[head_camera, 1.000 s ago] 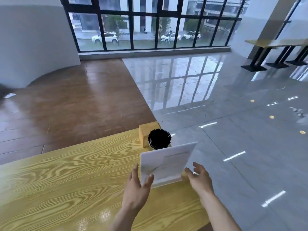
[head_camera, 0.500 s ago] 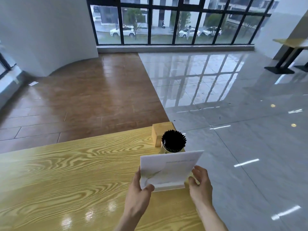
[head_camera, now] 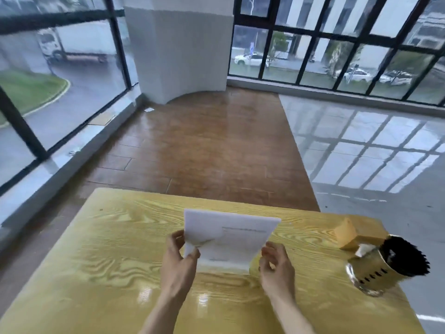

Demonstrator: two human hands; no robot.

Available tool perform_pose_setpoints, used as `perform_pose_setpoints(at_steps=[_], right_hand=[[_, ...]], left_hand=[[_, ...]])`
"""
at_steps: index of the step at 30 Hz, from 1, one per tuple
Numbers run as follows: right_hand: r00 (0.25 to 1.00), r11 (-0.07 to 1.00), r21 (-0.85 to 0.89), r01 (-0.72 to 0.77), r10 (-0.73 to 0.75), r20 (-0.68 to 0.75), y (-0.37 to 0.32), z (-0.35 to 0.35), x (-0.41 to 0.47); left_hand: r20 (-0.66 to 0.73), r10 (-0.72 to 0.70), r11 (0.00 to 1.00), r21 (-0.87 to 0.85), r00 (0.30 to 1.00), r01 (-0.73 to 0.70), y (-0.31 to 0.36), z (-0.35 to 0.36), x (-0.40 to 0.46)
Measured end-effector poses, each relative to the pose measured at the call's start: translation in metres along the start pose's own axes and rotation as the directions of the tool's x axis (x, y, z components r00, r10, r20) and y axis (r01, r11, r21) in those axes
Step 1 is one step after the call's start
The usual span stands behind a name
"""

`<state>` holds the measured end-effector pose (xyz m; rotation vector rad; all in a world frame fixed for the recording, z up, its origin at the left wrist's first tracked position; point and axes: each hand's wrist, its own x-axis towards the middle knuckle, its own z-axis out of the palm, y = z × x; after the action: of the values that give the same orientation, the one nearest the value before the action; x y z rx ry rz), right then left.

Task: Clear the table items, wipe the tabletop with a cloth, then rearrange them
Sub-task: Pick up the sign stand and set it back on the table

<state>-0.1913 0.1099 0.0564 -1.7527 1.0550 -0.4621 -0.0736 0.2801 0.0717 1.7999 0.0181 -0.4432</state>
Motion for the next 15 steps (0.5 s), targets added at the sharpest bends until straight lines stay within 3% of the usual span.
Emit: perform_pose_setpoints(at_steps=[7,15], right_hand=[[0.988,0.996,0.006,0.085,-0.085,0.129,-0.098,0.19,-0.013],[0.968,0.999,-0.006,0.054,-0.05,0.246,-0.16,0.319,0.01]], left_hand=[[-0.167,-0.038,0.999,-0.026,0.985,0.034,0.002,-0.168,0.104],[-0.25,-0.055,0.998,-0.033,0.967,0.048,0.02,-0.264,0.212]])
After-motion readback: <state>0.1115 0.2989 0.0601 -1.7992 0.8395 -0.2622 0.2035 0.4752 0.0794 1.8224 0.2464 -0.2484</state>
